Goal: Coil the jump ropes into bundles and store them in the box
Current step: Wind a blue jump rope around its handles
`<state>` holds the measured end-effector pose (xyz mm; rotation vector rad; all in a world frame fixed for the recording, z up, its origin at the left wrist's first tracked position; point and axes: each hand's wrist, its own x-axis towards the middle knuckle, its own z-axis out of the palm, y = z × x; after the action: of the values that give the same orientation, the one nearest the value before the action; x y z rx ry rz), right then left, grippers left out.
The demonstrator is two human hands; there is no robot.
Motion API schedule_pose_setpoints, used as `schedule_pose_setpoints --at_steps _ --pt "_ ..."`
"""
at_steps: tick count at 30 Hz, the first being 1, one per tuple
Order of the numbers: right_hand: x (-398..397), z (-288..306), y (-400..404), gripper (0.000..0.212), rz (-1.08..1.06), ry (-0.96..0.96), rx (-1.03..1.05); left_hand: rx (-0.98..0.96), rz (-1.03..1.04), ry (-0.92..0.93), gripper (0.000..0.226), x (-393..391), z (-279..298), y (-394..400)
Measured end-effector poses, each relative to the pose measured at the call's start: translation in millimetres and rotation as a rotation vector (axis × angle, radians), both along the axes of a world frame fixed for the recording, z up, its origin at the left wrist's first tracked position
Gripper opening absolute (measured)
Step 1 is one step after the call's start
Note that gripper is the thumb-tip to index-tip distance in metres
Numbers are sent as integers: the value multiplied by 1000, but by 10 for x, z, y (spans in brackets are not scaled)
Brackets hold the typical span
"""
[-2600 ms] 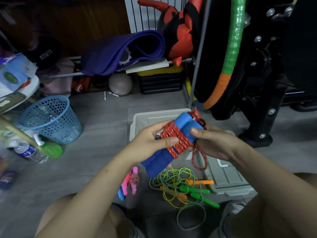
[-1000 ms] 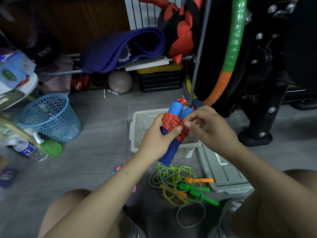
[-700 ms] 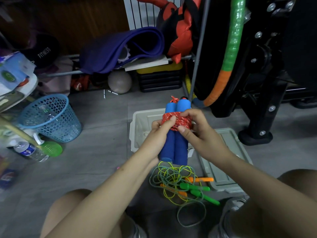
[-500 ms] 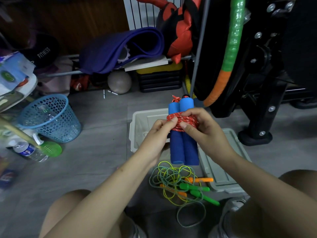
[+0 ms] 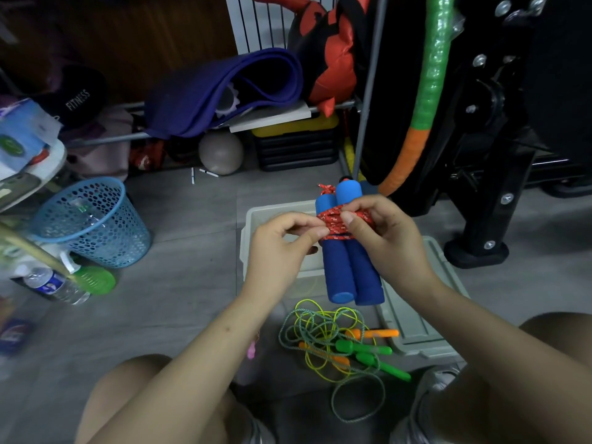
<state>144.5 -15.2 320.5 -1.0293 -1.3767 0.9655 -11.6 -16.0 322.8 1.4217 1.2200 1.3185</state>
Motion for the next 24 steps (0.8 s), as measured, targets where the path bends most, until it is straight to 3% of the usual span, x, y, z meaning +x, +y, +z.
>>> schedule_pose_setpoints --at_steps 7,14,17,20,24 --pt "-27 -24 -44 8 -25 -159 46 -63 -86 128 27 -91 75 63" --pt "-33 4 -93 14 63 -104 -5 -192 -148 143 23 -102 103 41" --pt "-61 -10 -129 12 62 -80 5 -192 -188 280 20 -114 142 61" --pt "-79 -25 -121 17 48 -54 -10 -93 -199 509 16 -130 156 81" --pt "-108 -22 -85 22 -7 -1 -42 226 -140 697 8 -109 93 47"
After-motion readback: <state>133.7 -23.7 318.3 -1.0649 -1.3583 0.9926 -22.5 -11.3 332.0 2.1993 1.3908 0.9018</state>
